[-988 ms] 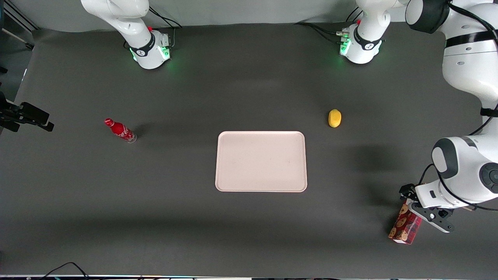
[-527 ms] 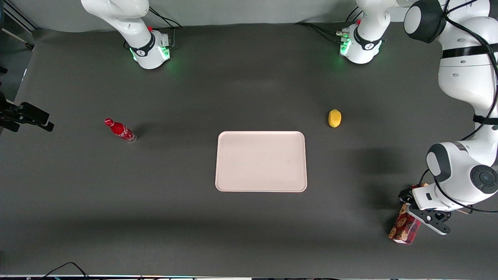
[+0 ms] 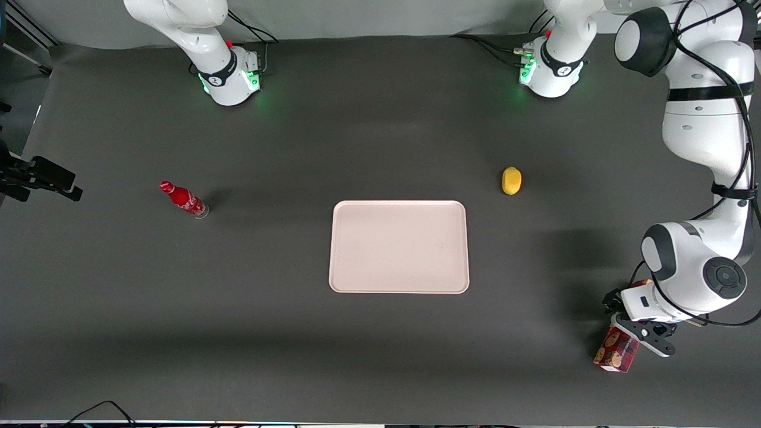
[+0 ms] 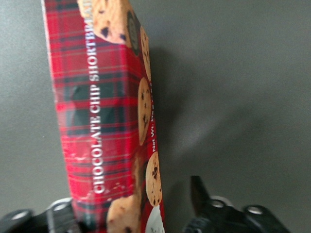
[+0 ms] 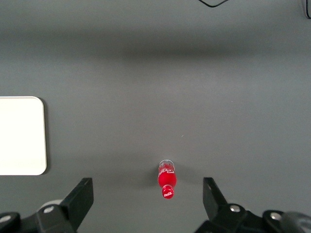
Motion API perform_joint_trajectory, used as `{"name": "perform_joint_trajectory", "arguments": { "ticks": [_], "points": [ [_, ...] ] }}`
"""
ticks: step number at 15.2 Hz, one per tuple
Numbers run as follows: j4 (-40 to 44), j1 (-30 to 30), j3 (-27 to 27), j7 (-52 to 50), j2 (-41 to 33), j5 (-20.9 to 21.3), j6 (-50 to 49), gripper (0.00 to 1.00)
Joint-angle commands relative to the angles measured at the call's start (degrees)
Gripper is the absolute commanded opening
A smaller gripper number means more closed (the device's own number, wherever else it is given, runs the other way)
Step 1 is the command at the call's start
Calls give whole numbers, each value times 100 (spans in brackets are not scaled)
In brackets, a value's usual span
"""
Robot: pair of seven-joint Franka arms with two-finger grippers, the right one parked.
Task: Place red cookie box on tray
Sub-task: 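Close the left gripper on the end of the cookie box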
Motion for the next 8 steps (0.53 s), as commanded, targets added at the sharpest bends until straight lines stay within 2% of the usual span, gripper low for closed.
{"name": "perform_joint_trajectory", "arguments": {
  "ticks": [1,5,8],
  "points": [
    [160,-24,25,99,41,-71,-98,0],
    [151,-51,7,-33,-161,-71,-247,0],
    [160,-112,-28,-672,-625,-10,-1071,0]
  ]
}}
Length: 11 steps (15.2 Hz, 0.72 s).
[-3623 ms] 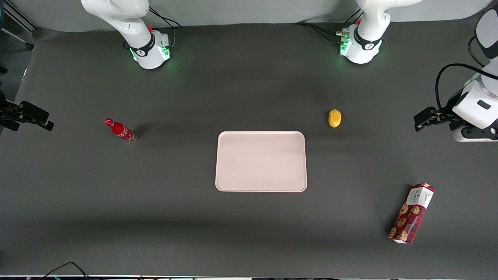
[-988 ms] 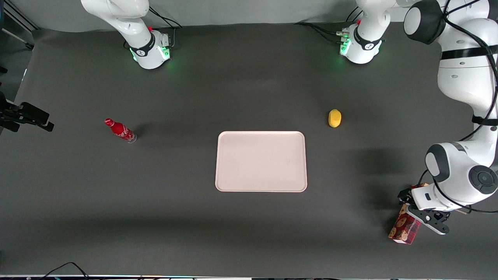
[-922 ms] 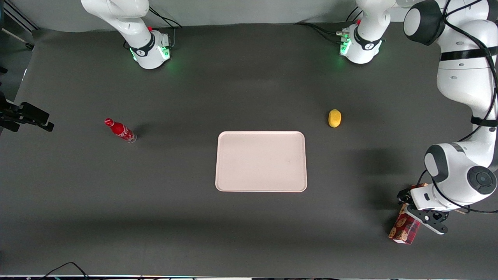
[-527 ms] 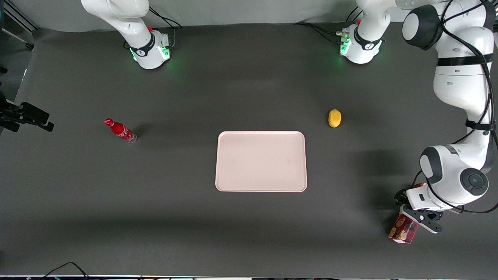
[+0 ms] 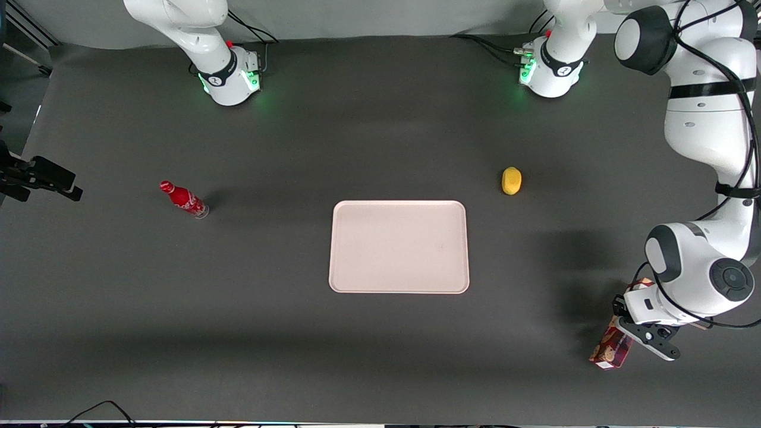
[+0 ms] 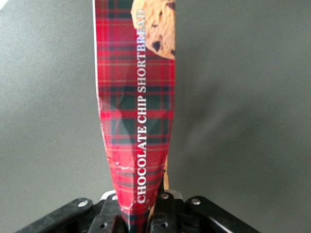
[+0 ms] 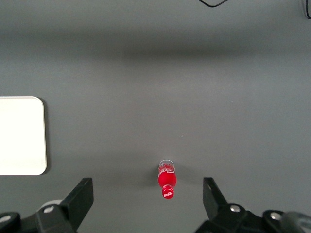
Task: Place red cookie box on tray
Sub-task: 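Lift the cookie box upright and carry it toward the pink tray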
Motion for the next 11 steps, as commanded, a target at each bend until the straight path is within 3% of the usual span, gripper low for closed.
{"name": "perform_joint_trajectory", "arguments": {
  "ticks": [1,8,11],
  "points": [
    [-32,-130,5,-763,-794,51,-1092,0],
    [29,-148,-258,-1424,-2464,52,-3341,0],
    [240,-140,-250,-1442,-2817,17,-4205,0]
  ]
}}
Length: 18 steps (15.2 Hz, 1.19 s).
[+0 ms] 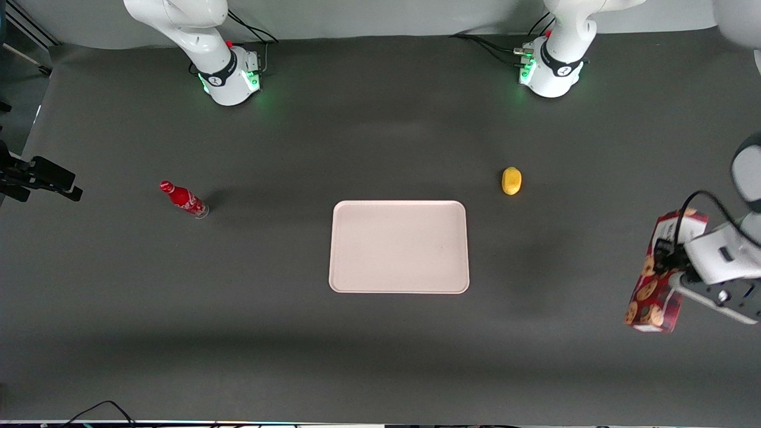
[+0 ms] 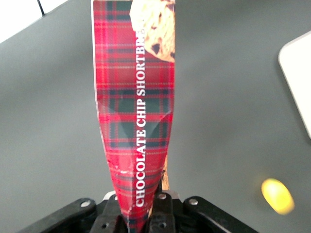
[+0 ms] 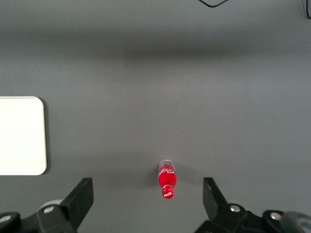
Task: Place red cookie box on tray
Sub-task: 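Lift the cookie box upright and carry it toward the pink tray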
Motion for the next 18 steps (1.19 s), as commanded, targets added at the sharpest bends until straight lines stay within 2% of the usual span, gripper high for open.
{"name": "perform_joint_trajectory", "arguments": {
  "ticks": [1,4,6,9,11,15,16,18],
  "points": [
    [47,-7,17,-159,-378,-2,-644,0],
    [30,-15,-79,-919,-466,-46,-828,0],
    [-5,-15,-587,-2165,-580,-2,-1188,0],
    [-207,-7,-1466,-4047,-659,51,-1146,0],
    [-540,-41,-1827,-4770,-694,60,-735,0],
    [-1725,-103,-2486,-6053,-993,86,627,0],
    [-1963,-147,-2653,-6361,-1002,225,943,0],
    [-2394,-208,-3057,-6941,-959,830,1515,0]
  ]
}}
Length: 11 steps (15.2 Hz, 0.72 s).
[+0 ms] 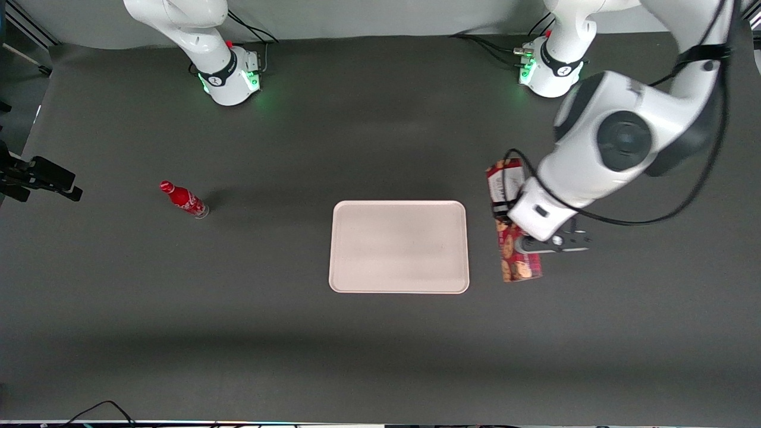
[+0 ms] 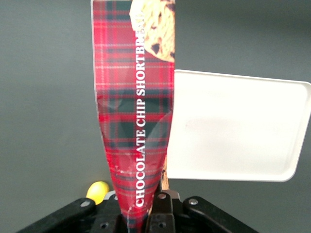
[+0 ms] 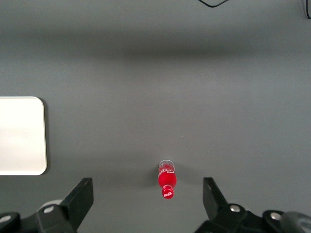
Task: Place red cookie box on tray
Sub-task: 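Lift the cookie box upright and carry it toward the pink tray, then lower the held cookie box onto the tray beside its rim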
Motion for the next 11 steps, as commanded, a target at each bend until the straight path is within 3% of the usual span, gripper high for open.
{"name": "perform_joint_trajectory", "arguments": {
  "ticks": [1,6,9,11],
  "points": [
    [-1077,-59,-584,-1173,-285,838,1064,0],
    [-2361,-191,-664,-1702,31,1542,2929,0],
    [-2362,-287,-673,-2771,566,2375,3053,0],
    [-2309,-314,-673,-3362,944,3149,3124,0]
  ]
}}
